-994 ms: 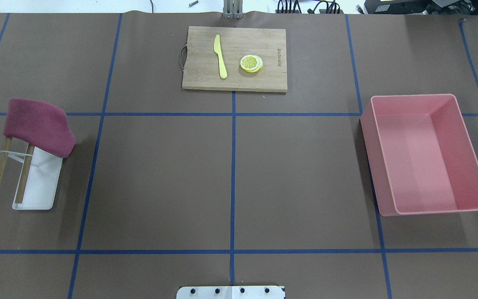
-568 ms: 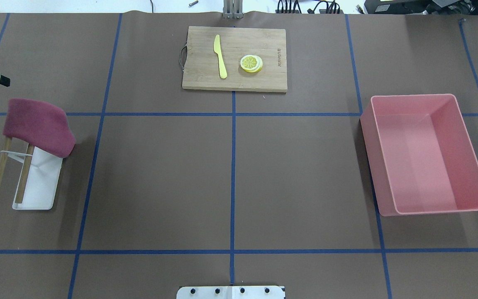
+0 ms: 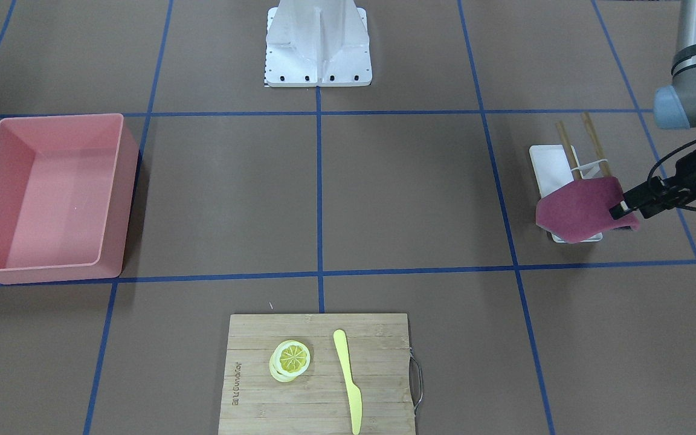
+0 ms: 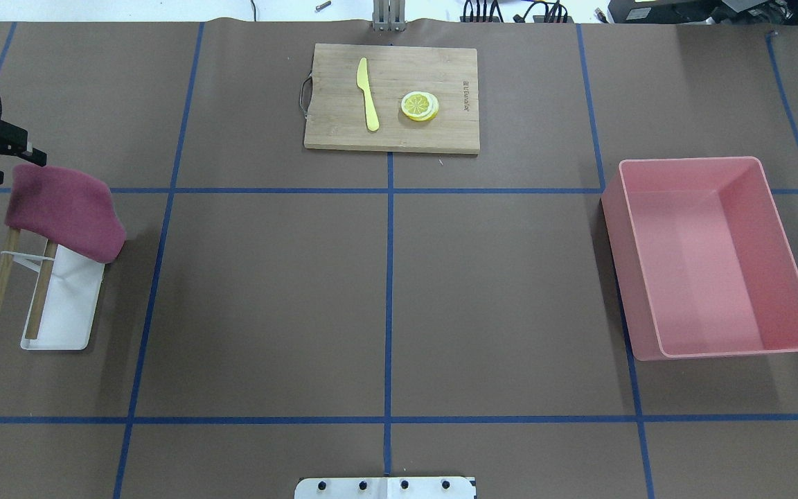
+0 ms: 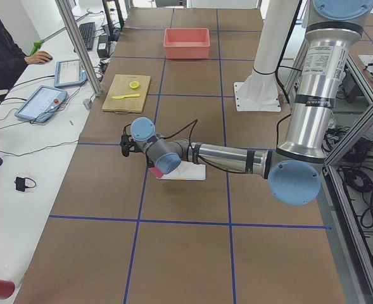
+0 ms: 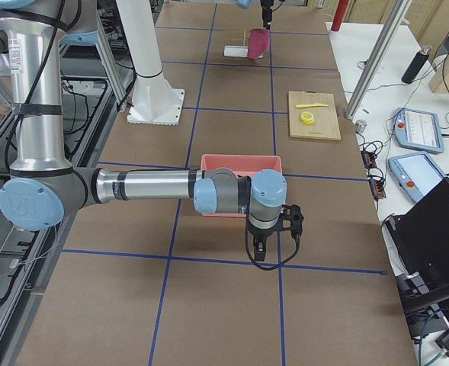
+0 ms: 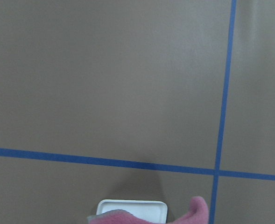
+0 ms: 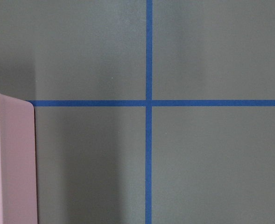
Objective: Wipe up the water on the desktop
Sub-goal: 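Reach the left gripper down and grasp the pink towel on the rack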
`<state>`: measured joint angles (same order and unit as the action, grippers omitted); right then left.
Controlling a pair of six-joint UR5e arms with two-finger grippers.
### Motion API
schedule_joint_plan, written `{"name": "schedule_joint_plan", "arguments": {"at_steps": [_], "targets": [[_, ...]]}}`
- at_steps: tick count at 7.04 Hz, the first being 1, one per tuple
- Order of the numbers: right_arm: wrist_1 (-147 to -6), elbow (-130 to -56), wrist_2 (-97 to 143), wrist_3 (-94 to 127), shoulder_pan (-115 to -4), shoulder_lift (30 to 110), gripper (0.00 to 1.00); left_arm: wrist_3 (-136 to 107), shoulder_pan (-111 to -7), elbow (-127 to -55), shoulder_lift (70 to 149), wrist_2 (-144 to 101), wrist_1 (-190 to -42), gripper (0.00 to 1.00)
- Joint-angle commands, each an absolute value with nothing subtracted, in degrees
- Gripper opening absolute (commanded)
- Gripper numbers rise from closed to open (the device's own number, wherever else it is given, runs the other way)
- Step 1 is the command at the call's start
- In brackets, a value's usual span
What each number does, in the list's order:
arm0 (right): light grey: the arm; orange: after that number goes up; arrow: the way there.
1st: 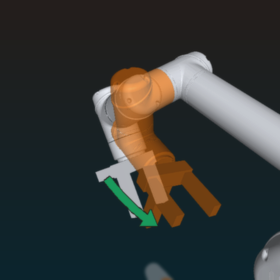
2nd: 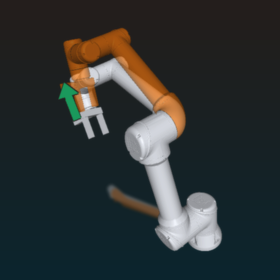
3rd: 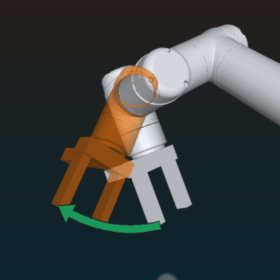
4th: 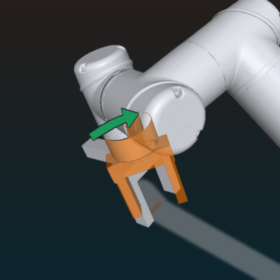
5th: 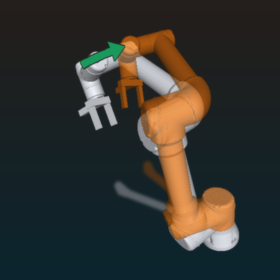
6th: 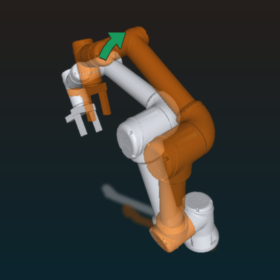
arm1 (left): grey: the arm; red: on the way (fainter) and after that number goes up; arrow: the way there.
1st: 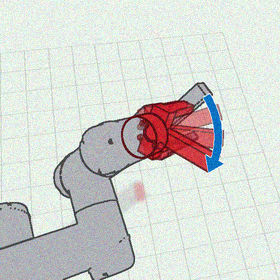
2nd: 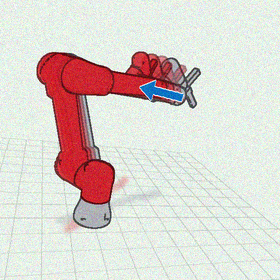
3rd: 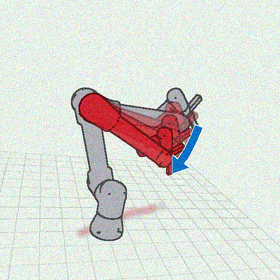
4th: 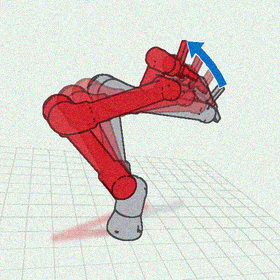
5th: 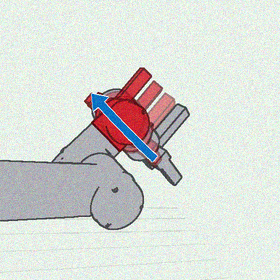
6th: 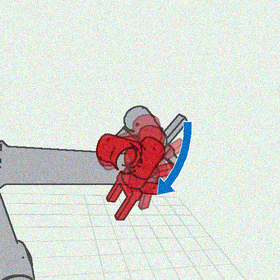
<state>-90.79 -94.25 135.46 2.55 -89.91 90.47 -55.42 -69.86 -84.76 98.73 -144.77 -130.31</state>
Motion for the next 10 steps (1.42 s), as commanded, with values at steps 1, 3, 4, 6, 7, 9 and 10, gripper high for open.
{"name": "schedule_joint_plan", "arguments": {"at_steps": [1, 3, 4, 6, 7, 9, 10], "targets": [[-90.8, -94.3, 135.4, 2.5, -89.9, 90.4, 1.0, -55.3, -69.9, -84.6, 98.2, -145.0, -130.3, 0.85], [-90.8, -94.3, 135.6, 2.5, -89.9, 90.4, 1.0, -55.4, -69.9, -84.0, 96.4, -145.1, -134.6, 0.51], [-90.8, -94.3, 135.6, 2.5, -89.9, 90.4, 1.0, -55.4, -69.9, -84.0, 96.4, -145.3, -134.7, 0.34], [-90.8, -94.2, 135.6, 2.5, -89.9, 90.4, 1.0, -55.5, -69.9, -84.0, 96.5, -145.3, -134.6, 0.01], [-90.8, -94.2, 135.6, 2.5, -89.9, 90.4, 1.0, -55.5, -69.9, -84.0, 96.2, -145.4, -134.5, 0.0], [-90.8, -94.2, 135.6, 2.5, -89.9, 90.4, 1.0, -55.4, -70.8, -84.5, 96.1, -148.9, -134.6, 0.0], [-90.8, -94.3, 135.6, 2.5, -89.9, 90.3, 1.0, -55.4, -74.1, -84.6, 96.2, -151.4, -134.3, 0.0]]}}
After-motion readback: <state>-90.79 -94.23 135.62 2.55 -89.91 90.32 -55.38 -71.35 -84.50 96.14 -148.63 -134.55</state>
